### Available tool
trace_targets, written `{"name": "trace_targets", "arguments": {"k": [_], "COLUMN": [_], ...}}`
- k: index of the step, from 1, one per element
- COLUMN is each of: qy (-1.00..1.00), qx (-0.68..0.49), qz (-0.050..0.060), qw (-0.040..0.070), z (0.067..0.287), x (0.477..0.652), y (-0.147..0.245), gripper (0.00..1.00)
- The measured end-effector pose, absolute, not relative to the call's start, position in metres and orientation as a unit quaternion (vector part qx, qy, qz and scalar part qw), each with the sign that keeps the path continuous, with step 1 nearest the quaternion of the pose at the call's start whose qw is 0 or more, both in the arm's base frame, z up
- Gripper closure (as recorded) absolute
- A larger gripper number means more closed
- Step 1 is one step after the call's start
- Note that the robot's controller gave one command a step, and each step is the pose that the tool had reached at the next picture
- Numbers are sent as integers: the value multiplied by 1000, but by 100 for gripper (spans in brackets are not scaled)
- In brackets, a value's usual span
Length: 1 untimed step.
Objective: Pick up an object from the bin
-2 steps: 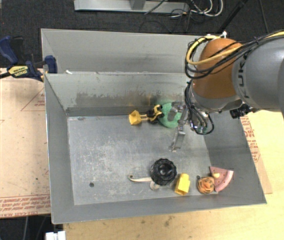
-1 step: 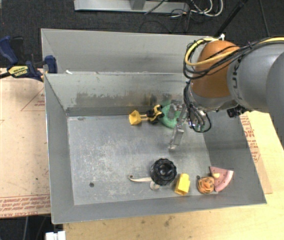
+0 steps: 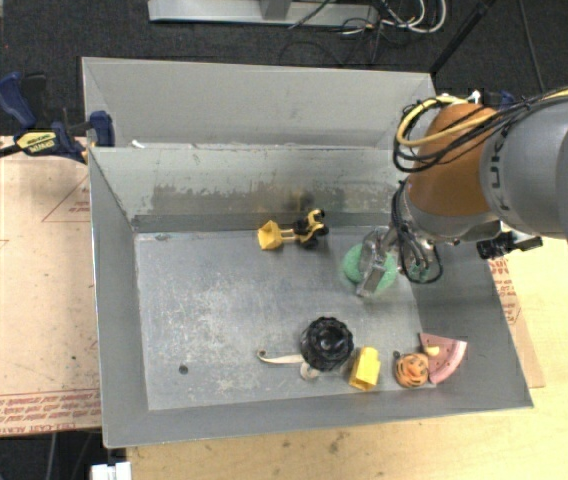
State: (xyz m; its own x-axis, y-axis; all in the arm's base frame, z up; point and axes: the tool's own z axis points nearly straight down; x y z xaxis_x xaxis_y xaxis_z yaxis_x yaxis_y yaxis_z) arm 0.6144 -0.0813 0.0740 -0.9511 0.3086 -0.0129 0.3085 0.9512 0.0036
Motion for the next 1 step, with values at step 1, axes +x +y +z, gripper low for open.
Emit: {"name": "trace_targets", "arguments": {"k": [1], "qy": [988], "qx": [156], "qz": [1], "qw": [7], "z": [74], "x": [614], "y": [-81], "gripper": [100]}}
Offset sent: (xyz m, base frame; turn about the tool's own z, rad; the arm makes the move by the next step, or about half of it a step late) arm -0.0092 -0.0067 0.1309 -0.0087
